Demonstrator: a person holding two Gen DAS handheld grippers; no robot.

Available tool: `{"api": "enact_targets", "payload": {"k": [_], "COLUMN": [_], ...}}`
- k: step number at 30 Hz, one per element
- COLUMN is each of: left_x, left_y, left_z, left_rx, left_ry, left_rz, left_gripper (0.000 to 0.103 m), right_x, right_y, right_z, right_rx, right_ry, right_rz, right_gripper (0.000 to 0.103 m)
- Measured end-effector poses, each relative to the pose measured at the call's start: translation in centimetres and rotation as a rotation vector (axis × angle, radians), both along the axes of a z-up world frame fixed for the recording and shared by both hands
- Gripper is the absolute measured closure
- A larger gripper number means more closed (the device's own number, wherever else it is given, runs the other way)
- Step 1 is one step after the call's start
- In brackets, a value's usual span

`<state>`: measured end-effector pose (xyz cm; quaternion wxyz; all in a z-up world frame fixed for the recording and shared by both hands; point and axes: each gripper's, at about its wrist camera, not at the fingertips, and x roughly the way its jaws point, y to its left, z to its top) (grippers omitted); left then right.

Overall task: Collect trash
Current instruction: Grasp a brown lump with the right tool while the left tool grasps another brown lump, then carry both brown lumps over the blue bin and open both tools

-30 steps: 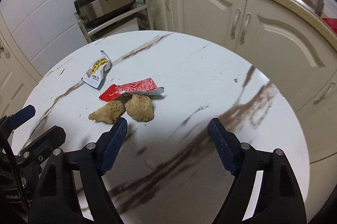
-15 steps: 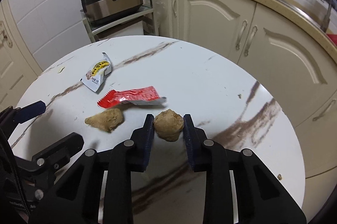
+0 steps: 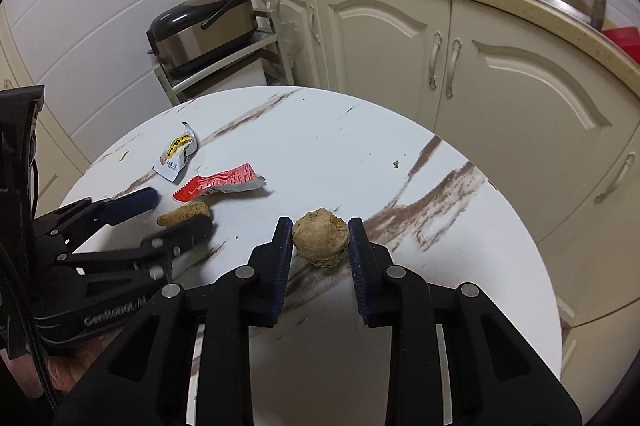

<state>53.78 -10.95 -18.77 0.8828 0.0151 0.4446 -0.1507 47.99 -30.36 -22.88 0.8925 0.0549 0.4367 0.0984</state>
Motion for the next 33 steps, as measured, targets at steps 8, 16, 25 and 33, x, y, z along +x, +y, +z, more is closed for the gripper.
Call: {"api": "enact_targets", "payload": {"k": [8,16,25,33], "left_x": [-1.8,-7.0,-12.5,-17.0], "left_y": [1.9,0.4,-2.8,-8.4], "left_z": [0.7,3.0,6.8,10.1], "left_rx": [-0.070,-0.081,-0.081,-0.095], "left_ry": [0.017,-0.018,-0.086,-0.149], "left_rz": [0.020,-0.015,-0.089,-0.206], "left_gripper": [0.087,0.088,0.088,0.088], "right_x": [-1.7,-5.1,-9.8,-14.8], "right_y": [-0.8,-2.4,-6.0,-11.4], "right_z": [0.6,2.2,4.6,6.7], "right_rx": [0.031,0.073,0.116,0.153], "right_ry": [-0.011,-0.045,-0.103,-0.172], "right_rz": [-0.015,-0.034,-0.091,-0.180], "right_gripper": [0.077,0.077,0.077,0.077]}}
